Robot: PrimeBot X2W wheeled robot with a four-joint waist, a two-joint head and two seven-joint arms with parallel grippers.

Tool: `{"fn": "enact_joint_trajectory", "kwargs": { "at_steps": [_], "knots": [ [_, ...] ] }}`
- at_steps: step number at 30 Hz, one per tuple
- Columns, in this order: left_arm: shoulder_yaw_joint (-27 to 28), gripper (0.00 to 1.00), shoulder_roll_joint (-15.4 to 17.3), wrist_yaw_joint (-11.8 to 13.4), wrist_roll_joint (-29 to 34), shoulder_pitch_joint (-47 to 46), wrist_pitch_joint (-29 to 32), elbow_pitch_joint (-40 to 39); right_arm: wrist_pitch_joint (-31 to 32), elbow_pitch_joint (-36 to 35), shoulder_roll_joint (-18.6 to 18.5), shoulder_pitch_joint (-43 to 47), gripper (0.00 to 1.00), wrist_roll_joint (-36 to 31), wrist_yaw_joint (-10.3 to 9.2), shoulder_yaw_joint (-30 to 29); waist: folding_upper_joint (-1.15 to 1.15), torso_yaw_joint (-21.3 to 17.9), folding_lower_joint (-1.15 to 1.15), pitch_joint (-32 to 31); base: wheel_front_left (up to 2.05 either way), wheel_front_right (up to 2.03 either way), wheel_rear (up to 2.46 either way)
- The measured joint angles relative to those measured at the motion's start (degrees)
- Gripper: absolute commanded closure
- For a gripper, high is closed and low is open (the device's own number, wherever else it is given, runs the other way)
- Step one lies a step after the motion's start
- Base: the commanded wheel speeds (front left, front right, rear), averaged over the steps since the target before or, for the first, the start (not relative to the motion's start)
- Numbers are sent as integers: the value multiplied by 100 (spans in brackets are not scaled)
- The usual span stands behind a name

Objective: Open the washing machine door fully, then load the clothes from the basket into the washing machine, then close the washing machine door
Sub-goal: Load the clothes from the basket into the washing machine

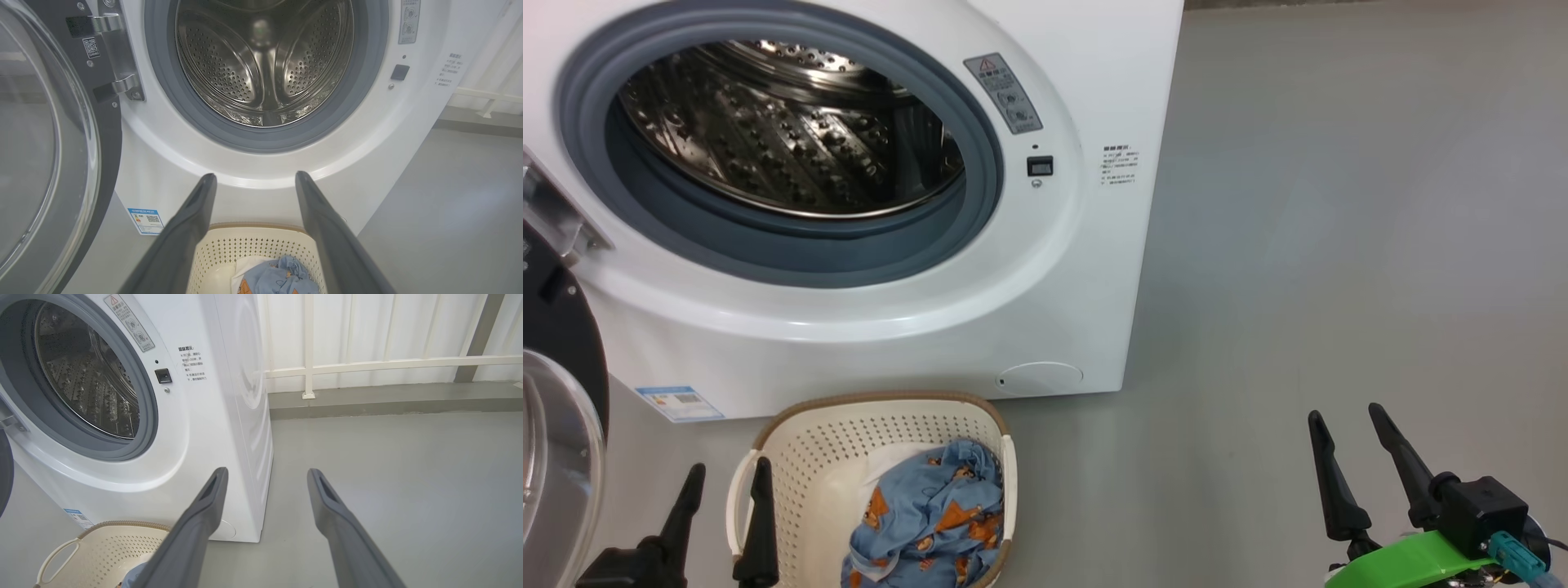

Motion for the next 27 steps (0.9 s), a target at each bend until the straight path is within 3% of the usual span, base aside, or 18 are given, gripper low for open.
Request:
{"fn": "enact_joint_trajectory", "kwargs": {
  "at_steps": [9,27],
  "knots": [
    [-490,0,148,0,-352,-108,1,210,0,36,0,-59,0,-5,0,35,0,-17,0,413,0,0,0],
    [-1223,0,834,0,-1392,-1477,1,610,0,-304,-7,-691,0,-33,0,233,0,-278,0,1991,0,0,0]
  ]
}}
